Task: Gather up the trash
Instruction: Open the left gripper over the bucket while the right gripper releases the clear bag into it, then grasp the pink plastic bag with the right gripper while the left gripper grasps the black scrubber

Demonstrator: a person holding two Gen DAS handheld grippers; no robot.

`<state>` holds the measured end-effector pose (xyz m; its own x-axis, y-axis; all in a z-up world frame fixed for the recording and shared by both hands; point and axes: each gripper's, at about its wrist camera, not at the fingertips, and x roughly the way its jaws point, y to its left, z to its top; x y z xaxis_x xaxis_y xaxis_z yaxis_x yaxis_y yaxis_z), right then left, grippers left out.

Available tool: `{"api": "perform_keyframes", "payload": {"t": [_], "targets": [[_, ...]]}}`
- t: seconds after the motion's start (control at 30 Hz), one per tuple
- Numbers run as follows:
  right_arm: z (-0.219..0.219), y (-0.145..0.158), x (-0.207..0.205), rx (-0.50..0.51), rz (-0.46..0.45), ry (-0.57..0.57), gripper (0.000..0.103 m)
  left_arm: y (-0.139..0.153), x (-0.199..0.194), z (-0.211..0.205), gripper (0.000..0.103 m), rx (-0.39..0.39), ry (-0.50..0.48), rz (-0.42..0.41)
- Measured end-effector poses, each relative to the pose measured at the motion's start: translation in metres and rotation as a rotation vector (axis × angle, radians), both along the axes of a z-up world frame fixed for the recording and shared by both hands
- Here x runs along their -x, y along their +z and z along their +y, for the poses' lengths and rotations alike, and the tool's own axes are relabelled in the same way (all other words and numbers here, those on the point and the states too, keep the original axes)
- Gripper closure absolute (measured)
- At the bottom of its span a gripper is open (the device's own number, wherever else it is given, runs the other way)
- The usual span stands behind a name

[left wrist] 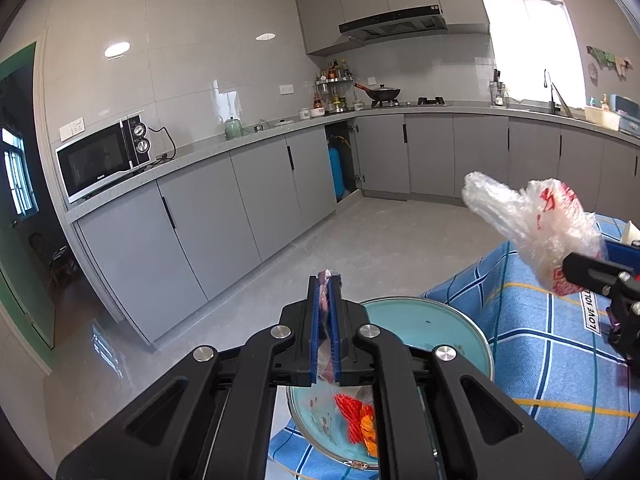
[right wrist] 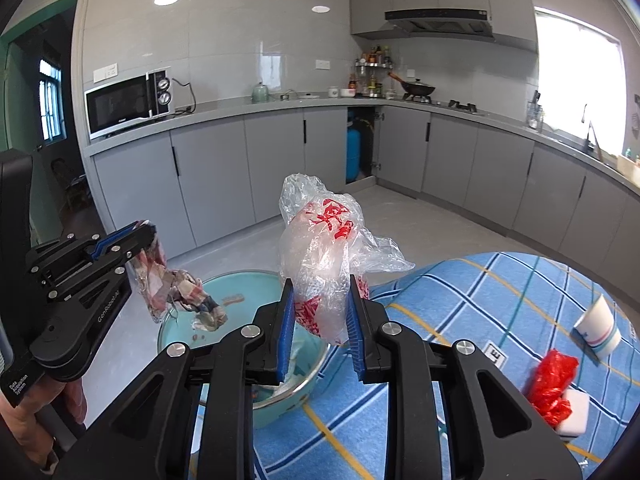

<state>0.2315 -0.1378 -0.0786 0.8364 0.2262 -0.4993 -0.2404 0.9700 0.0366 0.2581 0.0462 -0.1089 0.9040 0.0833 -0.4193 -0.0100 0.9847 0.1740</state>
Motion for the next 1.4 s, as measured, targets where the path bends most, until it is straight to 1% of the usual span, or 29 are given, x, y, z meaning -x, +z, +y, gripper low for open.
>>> {"api": "perform_keyframes", "payload": {"t": [0.07, 0.1, 0.13, 0.17, 0.23, 0.37, 0.4, 0.43, 0.53, 0.63, 0.83, 0.9, 1.03, 1.07, 1.13, 1.27, 1.4], "targets": [[0.004, -0.004, -0.001, -0.001, 0.003, 0.019, 0.071, 0.0, 0.0, 0.001, 0.095, 0.002, 0.003, 0.0], [0.005, -0.004, -0.002, -0.002, 0.002, 0.023, 0.065, 0.0, -0.001, 0.001, 0.094, 0.001, 0.003, 0.001], [0.006, -0.005, -0.003, -0.005, 0.003, 0.029, 0.061, 0.0, -0.001, 0.001, 0.09, -0.001, 0.006, 0.001], [0.006, -0.006, -0.003, -0.008, 0.004, 0.031, 0.059, 0.001, -0.001, 0.002, 0.072, -0.003, 0.015, -0.004], [0.005, -0.007, -0.004, -0.015, 0.007, 0.032, 0.044, 0.003, 0.001, 0.002, 0.05, -0.007, 0.036, -0.025], [0.005, -0.01, -0.003, -0.013, 0.011, 0.026, 0.043, 0.004, 0.001, 0.003, 0.05, -0.01, 0.045, -0.025], [0.003, -0.01, -0.003, -0.016, 0.012, 0.022, 0.043, 0.004, 0.001, 0.003, 0.049, -0.009, 0.046, -0.024], [0.002, -0.011, -0.002, -0.017, 0.012, 0.018, 0.043, 0.004, 0.001, 0.002, 0.045, -0.008, 0.044, -0.023], [-0.002, -0.011, 0.0, -0.015, 0.013, 0.007, 0.042, 0.003, 0.003, -0.001, 0.043, -0.022, 0.044, -0.026], [-0.005, -0.011, 0.005, 0.002, 0.008, -0.01, 0.042, 0.003, 0.005, -0.005, 0.032, -0.052, 0.067, -0.044], [-0.019, -0.015, 0.013, 0.004, 0.019, -0.042, 0.042, 0.001, 0.008, -0.012, 0.032, -0.066, 0.053, -0.04], [-0.026, -0.015, 0.019, 0.002, 0.015, -0.056, 0.04, 0.002, 0.011, -0.015, 0.032, -0.074, 0.055, -0.043], [-0.041, -0.013, 0.032, 0.002, 0.002, -0.082, 0.038, 0.002, 0.018, -0.025, 0.025, -0.098, 0.058, -0.055], [-0.046, -0.013, 0.037, 0.002, -0.001, -0.095, 0.038, 0.001, 0.021, -0.029, 0.025, -0.112, 0.056, -0.058], [-0.057, -0.014, 0.043, -0.007, 0.0, -0.116, 0.037, 0.001, 0.024, -0.037, 0.024, -0.121, 0.044, -0.057], [-0.085, -0.016, 0.062, -0.007, 0.002, -0.171, 0.037, -0.001, 0.034, -0.056, 0.017, -0.125, 0.006, -0.056], [-0.12, -0.019, 0.089, 0.0, 0.0, -0.246, 0.034, -0.007, 0.048, -0.089, 0.015, -0.148, -0.063, -0.053]]}}
